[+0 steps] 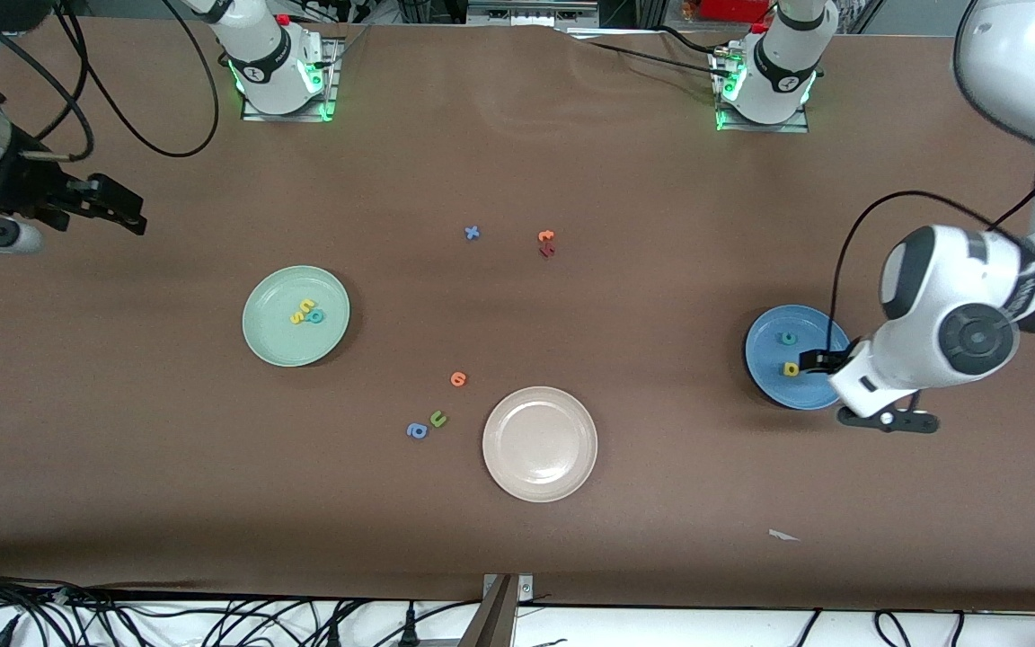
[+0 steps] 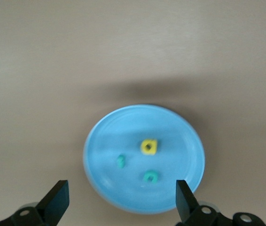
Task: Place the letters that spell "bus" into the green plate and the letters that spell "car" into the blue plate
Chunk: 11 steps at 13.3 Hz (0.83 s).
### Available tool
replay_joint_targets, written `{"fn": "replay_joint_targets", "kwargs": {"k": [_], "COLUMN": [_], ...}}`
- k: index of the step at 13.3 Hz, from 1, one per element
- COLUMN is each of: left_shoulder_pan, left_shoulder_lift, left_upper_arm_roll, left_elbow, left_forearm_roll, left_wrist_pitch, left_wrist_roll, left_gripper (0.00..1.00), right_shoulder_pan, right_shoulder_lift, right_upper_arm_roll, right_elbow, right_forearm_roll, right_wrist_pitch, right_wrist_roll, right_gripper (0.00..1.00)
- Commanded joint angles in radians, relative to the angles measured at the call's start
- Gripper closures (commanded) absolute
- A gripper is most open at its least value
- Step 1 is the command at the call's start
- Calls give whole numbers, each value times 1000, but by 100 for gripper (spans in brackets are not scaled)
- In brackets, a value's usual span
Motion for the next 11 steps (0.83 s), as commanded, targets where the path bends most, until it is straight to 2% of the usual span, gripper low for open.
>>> {"fn": "replay_joint_targets", "kwargs": {"k": [1, 2, 3, 4, 5, 8, 11], "left_shoulder_pan": [40, 26, -10, -77, -119, -199, -208], "left_shoulder_lift": [-36, -86, -149, -195, -241, -326, -379], "left_upper_arm_roll": [-6, 15, 96, 208, 282, 371, 375], "left_elbow": [111, 116, 90, 73, 64, 71, 70], "left_forearm_roll": [-46, -91, -166, -268, -301, -300, -301], "left_wrist_pitch": [-195, -214, -225, -233, -248, -279, -277], "left_wrist_roll": [15, 58, 122, 194, 237, 260, 247], "left_gripper": [0, 0, 0, 0, 0, 0, 0], "right_shoulder_pan": [-27, -27, -27, -27, -28, -28, -27], "right_shoulder_lift": [-66, -69, -75, -74, -71, -61, -63], "right_upper_arm_roll": [27, 27, 27, 24, 19, -5, -1], "right_elbow": [-86, -89, -89, -86, -83, -69, -51], "right_forearm_roll": [3, 6, 6, 6, 7, 47, 35], "right_wrist_pitch": [100, 85, 59, 54, 50, 38, 8], "right_wrist_roll": [-18, -20, -20, -18, -14, -9, -14], "right_gripper": [0, 0, 0, 0, 0, 0, 0]}}
